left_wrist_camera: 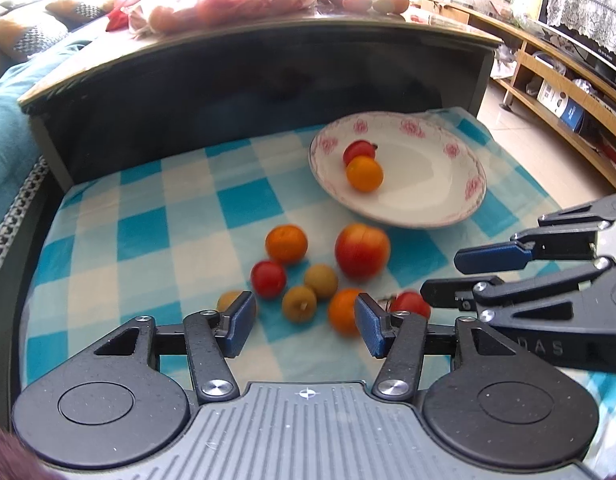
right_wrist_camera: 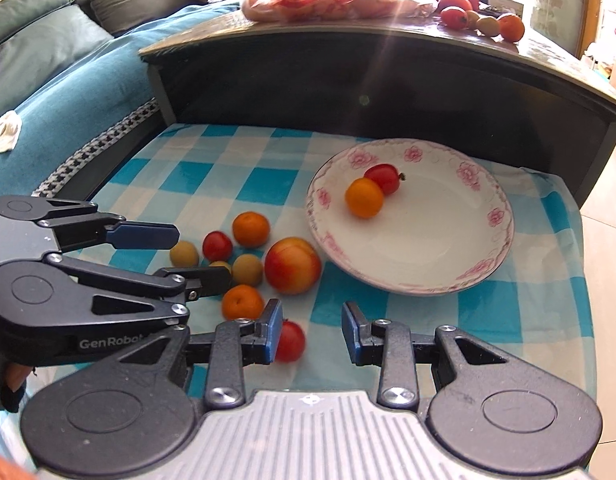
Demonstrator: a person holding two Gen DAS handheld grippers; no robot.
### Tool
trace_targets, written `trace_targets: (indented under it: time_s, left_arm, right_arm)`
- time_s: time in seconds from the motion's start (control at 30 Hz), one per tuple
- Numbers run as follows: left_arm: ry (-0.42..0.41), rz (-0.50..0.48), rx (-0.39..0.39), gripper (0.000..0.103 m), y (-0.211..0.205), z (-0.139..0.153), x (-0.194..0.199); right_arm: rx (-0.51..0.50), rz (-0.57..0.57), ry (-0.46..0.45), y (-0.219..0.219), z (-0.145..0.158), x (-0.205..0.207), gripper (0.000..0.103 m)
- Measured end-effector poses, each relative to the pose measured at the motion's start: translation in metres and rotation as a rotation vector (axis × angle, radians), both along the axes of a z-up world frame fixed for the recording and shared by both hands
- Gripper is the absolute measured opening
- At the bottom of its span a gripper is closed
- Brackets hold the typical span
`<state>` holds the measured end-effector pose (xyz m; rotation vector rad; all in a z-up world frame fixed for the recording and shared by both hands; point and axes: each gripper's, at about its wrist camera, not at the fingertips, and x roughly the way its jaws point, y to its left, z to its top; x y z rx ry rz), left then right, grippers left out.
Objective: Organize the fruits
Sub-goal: 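Move both open tools back toward the fruit cluster on the cloth, then grasp a red cherry tomato with the right tool while the left grasps a tangerine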
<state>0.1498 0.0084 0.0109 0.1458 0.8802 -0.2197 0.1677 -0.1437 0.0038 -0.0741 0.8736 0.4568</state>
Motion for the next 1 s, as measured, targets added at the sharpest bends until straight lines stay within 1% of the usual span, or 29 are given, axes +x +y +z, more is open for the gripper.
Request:
trace_targets:
  time_s: [0.2,0.57,0.77,0.87,1.0]
  left_arm:
    - [0.021,0.000,0.014,0.064,0.009,-0.006,-0.013]
    - [0.044,-0.005,-0.020,0.066,0.012,-0.015,-0.014]
    - [0.056,-0.009,-0.031,0.066,0.012,-0.019,-0.012]
    - [0.060,-0.011,-0.041,0.066,0.012,-0.021,-0.011]
    - [0.060,-0.011,-0.044,0.067,0.012,-0.022,-0.011]
  right_arm:
    - [-0.005,0.024,0.020,0.005,-0.007,-0.006,0.035]
    - [-0.023,0.078,0.058,0.013,-0.025,-0.004,0.035]
    - [-0.021,0.103,0.064,0.018,-0.034,0.002,0.035]
    - [-0.039,0.116,0.053,0.022,-0.038,0.003,0.035]
    - [-0.043,0.112,0.051,0.023,-0.038,0.006,0.031]
